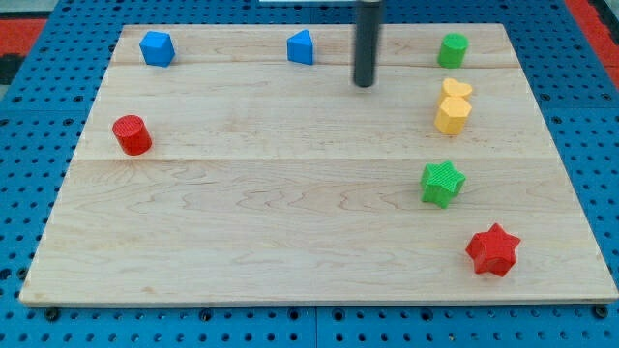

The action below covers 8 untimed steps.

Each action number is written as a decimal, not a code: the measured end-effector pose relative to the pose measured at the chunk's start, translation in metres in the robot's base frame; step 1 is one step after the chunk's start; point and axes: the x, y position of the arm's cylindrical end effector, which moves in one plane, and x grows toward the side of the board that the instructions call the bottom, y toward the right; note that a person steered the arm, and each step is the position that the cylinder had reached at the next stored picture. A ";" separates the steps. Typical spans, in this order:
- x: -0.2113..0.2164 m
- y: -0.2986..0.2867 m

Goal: Slide the red star between green star and yellow hexagon

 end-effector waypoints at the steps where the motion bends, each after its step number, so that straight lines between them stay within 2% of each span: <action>1: 0.069 -0.003; 2: 0.209 0.015; 3: 0.268 0.047; 4: 0.283 0.071; 5: 0.272 0.141; 7: 0.293 0.173; 8: 0.265 0.239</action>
